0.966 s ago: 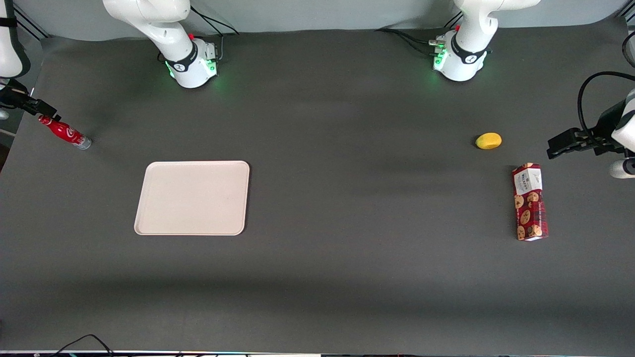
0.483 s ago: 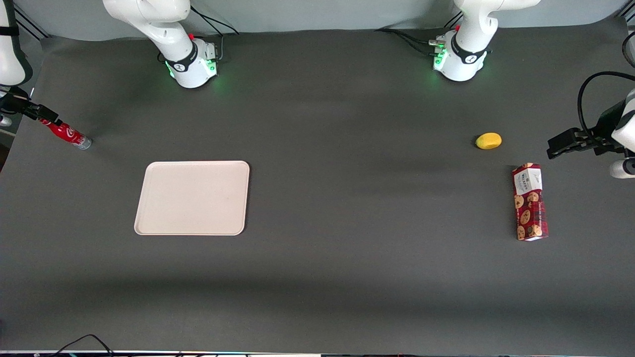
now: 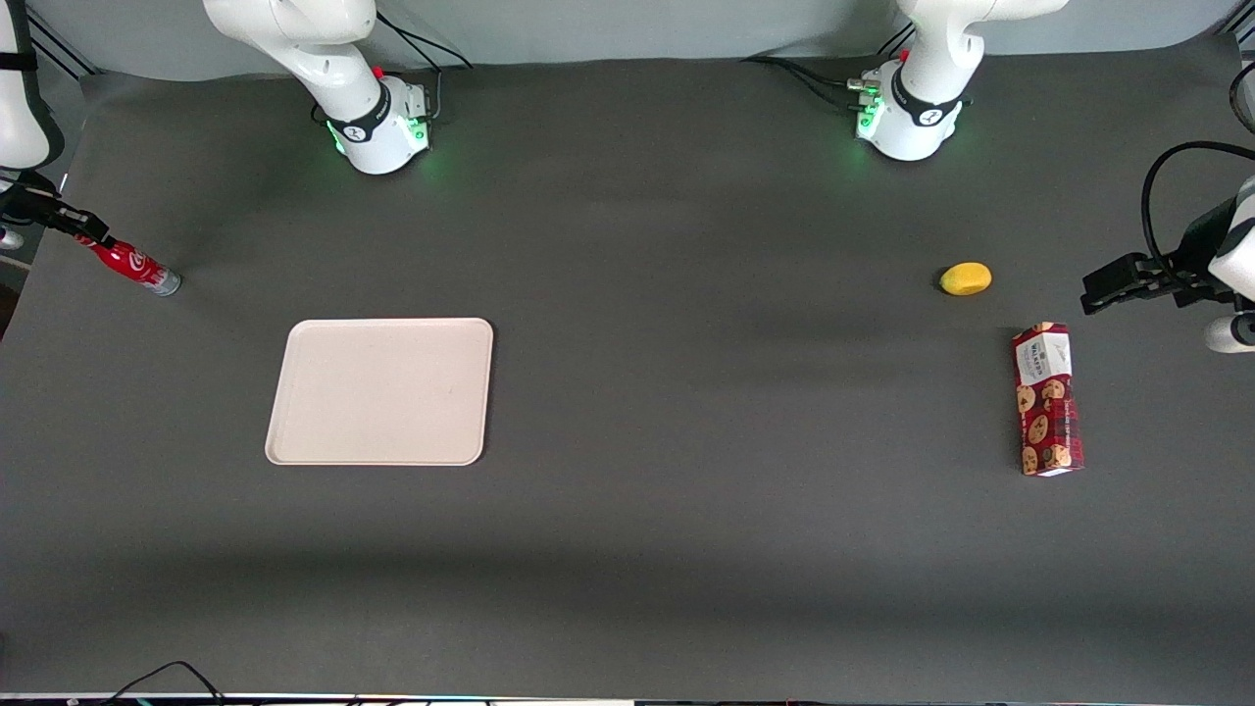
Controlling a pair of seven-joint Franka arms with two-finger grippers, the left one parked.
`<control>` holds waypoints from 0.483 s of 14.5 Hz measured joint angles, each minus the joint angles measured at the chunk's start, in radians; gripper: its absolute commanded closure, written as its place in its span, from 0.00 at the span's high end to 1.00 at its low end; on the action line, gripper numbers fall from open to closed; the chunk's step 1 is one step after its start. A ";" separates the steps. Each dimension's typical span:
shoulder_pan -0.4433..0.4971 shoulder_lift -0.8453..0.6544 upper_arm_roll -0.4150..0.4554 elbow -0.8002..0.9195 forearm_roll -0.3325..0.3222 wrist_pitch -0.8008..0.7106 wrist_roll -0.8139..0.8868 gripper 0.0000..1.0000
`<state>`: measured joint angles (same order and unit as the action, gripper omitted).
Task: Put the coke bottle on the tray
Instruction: 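Lower the right gripper and close it on the bottle neck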
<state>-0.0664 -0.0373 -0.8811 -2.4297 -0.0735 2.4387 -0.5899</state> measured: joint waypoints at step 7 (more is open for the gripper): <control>0.000 0.000 0.036 0.017 0.002 -0.022 -0.003 0.00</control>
<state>-0.0666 -0.0375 -0.8451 -2.4123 -0.0716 2.4162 -0.5926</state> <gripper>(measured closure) 0.674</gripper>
